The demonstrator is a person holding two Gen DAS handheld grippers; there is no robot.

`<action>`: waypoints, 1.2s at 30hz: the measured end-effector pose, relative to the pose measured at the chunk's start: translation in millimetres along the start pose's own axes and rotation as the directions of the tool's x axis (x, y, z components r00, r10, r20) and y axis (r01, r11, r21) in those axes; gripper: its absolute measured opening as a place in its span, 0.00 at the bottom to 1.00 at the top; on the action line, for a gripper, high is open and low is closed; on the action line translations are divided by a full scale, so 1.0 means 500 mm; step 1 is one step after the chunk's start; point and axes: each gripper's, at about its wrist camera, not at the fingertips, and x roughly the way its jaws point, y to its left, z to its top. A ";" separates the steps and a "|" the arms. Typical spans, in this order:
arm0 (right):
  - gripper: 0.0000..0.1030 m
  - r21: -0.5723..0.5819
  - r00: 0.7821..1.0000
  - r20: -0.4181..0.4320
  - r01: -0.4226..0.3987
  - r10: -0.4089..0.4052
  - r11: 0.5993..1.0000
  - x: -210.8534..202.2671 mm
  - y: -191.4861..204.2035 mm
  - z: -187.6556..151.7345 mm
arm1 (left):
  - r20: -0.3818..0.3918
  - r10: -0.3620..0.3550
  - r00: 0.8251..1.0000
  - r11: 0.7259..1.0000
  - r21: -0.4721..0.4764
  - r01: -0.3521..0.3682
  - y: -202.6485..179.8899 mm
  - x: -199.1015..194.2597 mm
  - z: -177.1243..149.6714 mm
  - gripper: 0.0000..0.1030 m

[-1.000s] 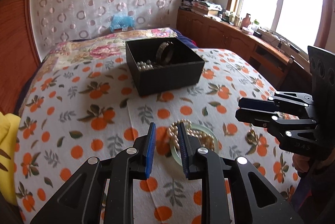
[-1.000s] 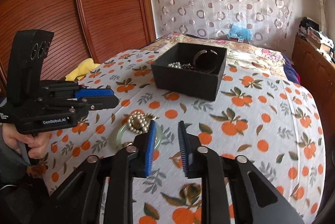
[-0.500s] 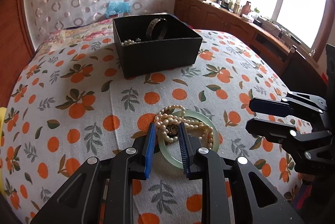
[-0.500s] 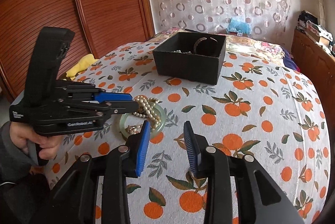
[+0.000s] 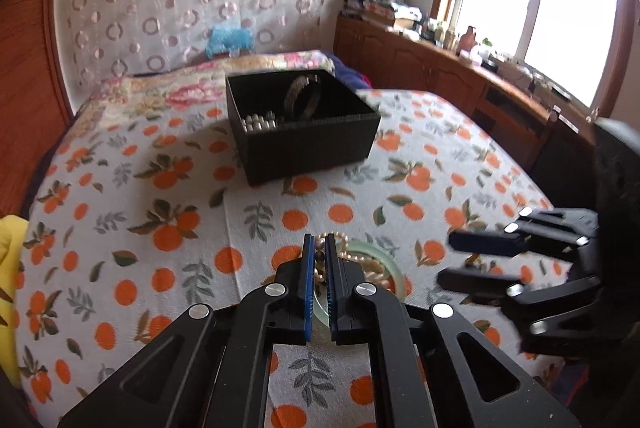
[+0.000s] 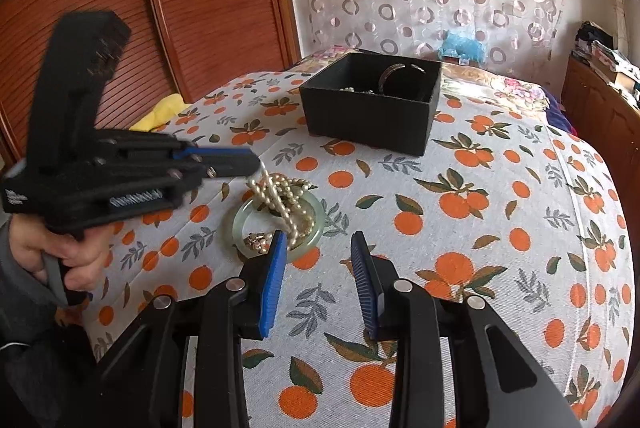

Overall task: Organize jewelry
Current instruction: 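Grasp the second pearl strand with the left tool and lift it off the bangle, then grasp the pale green jade bangle with the right tool while the left tool holds the pearls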

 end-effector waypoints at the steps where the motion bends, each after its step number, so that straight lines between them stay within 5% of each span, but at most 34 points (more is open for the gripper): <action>1: 0.35 -0.004 1.000 -0.002 0.000 0.000 1.000 0.002 0.002 0.001 | 0.017 -0.002 1.000 1.000 -0.005 0.002 0.001 -0.014 0.003 0.04; 18: 0.83 -0.106 0.996 -0.078 -0.049 0.040 0.993 0.062 0.053 0.029 | 0.233 0.044 0.972 0.999 -0.039 -0.036 0.033 -0.188 0.056 0.04; 30: 0.83 -0.203 0.988 -0.152 -0.001 -0.030 0.979 0.121 0.087 0.045 | 0.266 0.078 0.961 0.997 -0.049 -0.068 0.059 -0.223 0.063 0.04; 33: 0.72 -0.215 0.986 -0.159 0.022 -0.058 0.976 0.126 0.082 0.044 | 0.265 0.078 0.961 0.997 -0.048 -0.068 0.061 -0.222 0.063 0.04; 36: 0.72 -0.212 0.986 -0.159 0.017 -0.051 0.977 0.126 0.078 0.044 | 0.266 0.079 0.961 0.997 -0.035 -0.073 0.061 -0.220 0.069 0.04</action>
